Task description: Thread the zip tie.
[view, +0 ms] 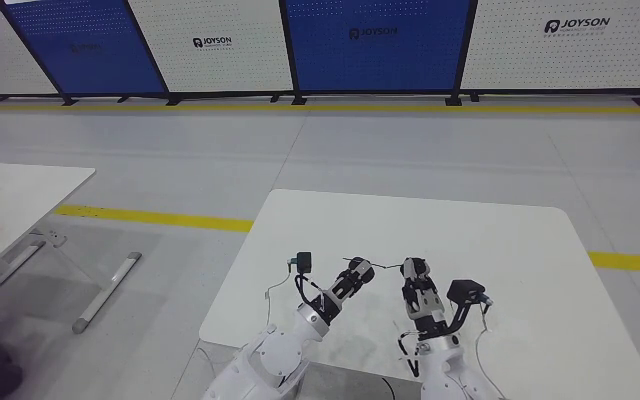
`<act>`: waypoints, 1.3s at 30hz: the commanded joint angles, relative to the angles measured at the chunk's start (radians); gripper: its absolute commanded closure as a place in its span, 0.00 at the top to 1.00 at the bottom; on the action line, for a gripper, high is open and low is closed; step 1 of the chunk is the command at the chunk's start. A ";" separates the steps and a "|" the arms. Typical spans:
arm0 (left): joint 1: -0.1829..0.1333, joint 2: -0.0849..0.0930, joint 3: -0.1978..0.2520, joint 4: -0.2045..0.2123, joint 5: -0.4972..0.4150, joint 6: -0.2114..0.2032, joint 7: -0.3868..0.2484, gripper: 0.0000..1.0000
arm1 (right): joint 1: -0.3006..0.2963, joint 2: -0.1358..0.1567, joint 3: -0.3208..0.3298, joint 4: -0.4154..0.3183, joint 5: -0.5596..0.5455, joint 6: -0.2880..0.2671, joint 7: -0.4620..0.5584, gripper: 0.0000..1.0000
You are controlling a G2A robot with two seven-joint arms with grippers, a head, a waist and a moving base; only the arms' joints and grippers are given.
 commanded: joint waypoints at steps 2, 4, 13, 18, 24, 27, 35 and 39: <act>0.000 0.000 0.000 0.000 0.000 0.000 0.000 0.00 | -0.001 -0.002 0.002 0.001 -0.001 -0.003 0.000 0.00; 0.000 0.000 0.000 0.000 0.000 0.000 0.000 0.00 | -0.003 -0.004 0.003 0.000 -0.002 -0.005 0.000 0.00; 0.000 0.000 0.000 0.000 0.000 0.000 0.000 0.00 | 0.006 -0.014 -0.004 0.019 -0.008 0.002 0.007 0.00; 0.000 0.000 0.000 0.000 0.000 0.000 0.000 0.00 | 0.009 -0.019 -0.007 0.027 -0.008 -0.003 0.009 0.00; 0.000 0.000 0.000 0.000 0.000 0.000 0.000 0.00 | 0.014 -0.029 -0.009 0.047 0.046 -0.029 -0.014 0.00; 0.000 0.000 0.000 0.000 0.000 0.000 0.000 0.00 | 0.017 -0.037 -0.014 0.067 0.088 -0.043 -0.046 0.00; 0.000 0.000 0.000 0.000 0.000 0.000 0.000 0.00 | 0.053 -0.064 -0.049 0.146 0.221 -0.081 -0.047 0.00; 0.000 0.000 0.000 0.000 0.000 0.000 0.000 0.00 | 0.054 -0.069 -0.058 0.154 0.208 -0.099 -0.049 0.00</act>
